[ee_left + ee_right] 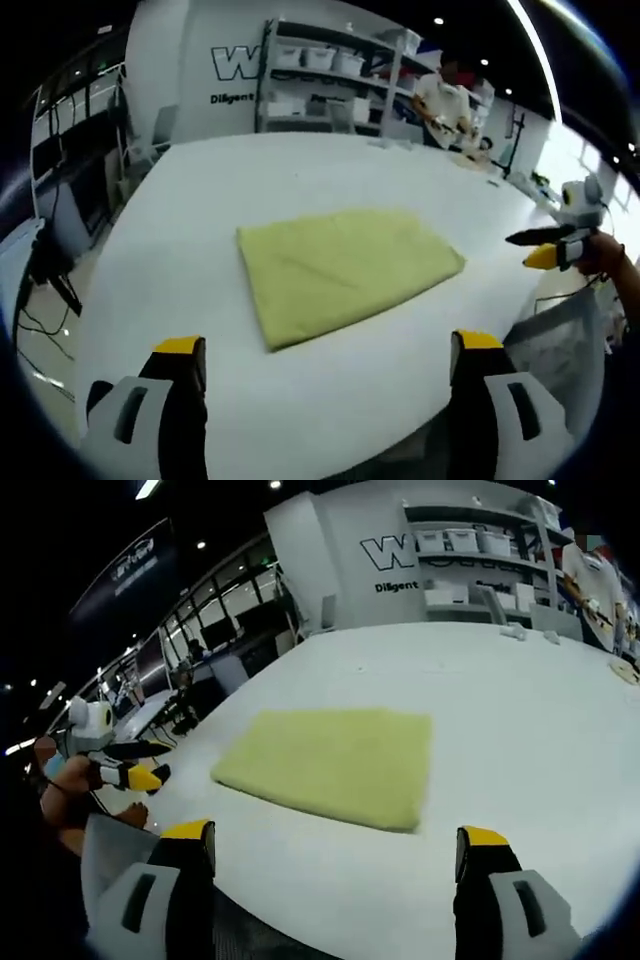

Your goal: Fold the garment on the visible template until the final outline fits inside the template.

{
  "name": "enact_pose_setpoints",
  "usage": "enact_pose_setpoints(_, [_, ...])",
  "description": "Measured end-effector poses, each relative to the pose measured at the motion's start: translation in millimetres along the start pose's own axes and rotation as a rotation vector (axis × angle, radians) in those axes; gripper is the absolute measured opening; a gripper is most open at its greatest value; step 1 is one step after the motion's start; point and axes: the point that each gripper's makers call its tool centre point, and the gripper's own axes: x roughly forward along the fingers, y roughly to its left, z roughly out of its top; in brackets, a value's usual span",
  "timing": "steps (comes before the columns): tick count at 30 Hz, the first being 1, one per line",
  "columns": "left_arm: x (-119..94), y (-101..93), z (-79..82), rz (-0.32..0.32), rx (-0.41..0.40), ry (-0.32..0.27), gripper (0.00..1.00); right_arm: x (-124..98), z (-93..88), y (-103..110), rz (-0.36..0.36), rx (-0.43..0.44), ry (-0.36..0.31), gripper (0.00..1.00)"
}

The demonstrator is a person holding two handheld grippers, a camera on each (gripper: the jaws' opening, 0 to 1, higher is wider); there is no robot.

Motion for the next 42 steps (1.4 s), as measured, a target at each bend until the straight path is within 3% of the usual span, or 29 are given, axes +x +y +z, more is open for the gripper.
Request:
enact_pose_setpoints(9, [-2.3,-2.4,-2.2,-0.002,-0.005,0.000,0.99,-6.4,4.8,-0.1,-0.008,0.007,-0.031,0.99])
enact_pose_setpoints(15, [-3.5,-1.7,-2.5,0.002,-0.002,-0.001,0.99,-8.5,1.6,-2.9,-0.025,-0.031,-0.015,0.99])
enact_pose_setpoints(42, [-5.5,1.9,-7.7,0.012,-0.019,0.016,0.99,-7.9,2.5,-2.5,-0.039,-0.047,-0.010,0.99])
